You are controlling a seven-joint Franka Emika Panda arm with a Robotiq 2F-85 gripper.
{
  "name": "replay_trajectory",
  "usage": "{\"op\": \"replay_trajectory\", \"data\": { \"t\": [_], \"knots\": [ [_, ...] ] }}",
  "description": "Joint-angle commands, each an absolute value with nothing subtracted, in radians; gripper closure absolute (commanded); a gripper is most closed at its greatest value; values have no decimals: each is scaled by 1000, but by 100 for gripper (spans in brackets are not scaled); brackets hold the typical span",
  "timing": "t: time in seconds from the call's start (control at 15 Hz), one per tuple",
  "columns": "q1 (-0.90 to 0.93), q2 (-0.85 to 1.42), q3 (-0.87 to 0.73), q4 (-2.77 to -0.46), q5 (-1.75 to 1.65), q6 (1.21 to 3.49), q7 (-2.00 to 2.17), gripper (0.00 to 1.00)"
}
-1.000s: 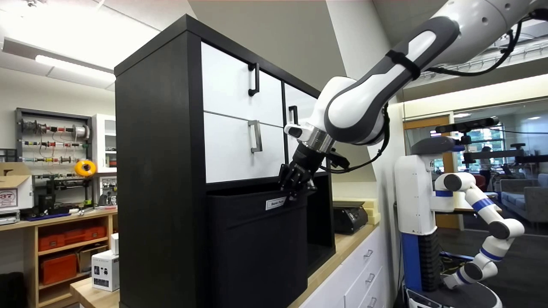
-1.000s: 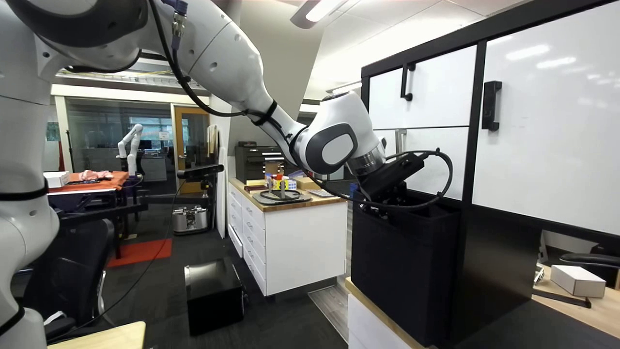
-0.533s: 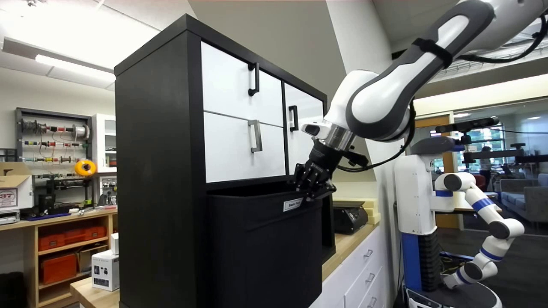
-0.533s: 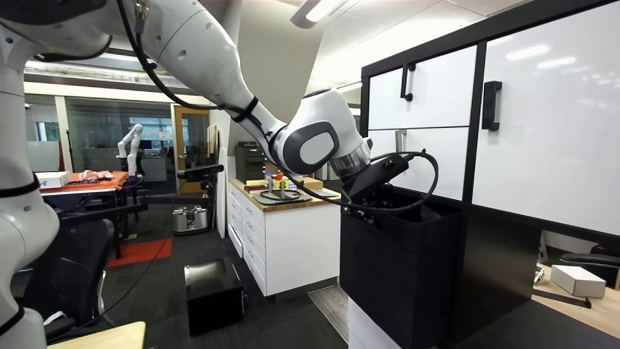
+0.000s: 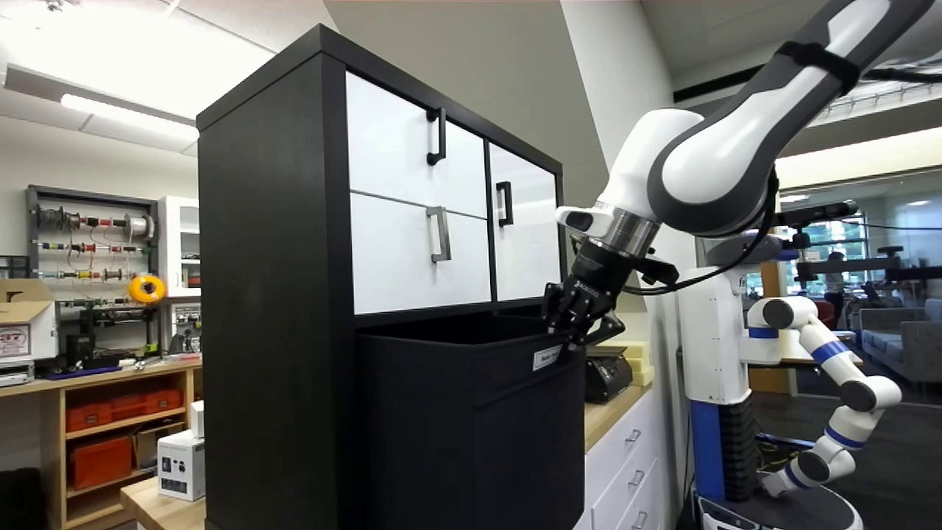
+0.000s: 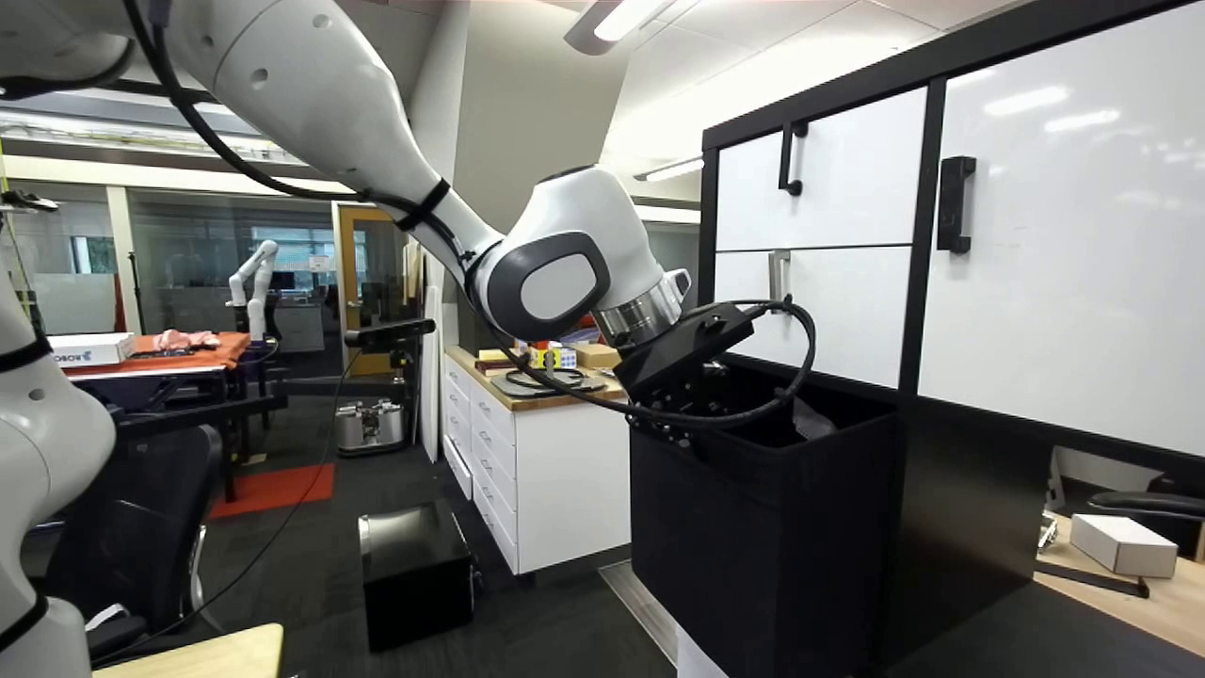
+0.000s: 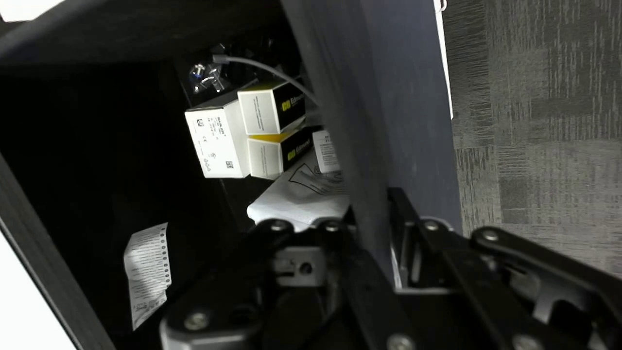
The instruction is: Open the black bottom drawer
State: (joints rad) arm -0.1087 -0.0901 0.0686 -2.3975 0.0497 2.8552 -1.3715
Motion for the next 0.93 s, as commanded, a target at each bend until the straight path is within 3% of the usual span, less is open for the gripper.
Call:
{"op": "replay_trajectory", "data": {
  "t": [0.0, 0.4, 0.47, 0.53, 0.67, 0.87],
  "knots": [
    [-122, -213, 58, -2517, 49, 2880, -1360, 97],
    [-118, -260, 64, -2568, 55, 2886, -1347, 97],
    [-63, -260, 8, -2570, 20, 2883, -1309, 97],
    [-65, -261, 7, -2565, 7, 2866, -1281, 62],
    [-64, -264, 0, -2556, -45, 2880, -1237, 56],
    [-69, -293, -9, -2541, -122, 2879, -1159, 37]
  ]
}}
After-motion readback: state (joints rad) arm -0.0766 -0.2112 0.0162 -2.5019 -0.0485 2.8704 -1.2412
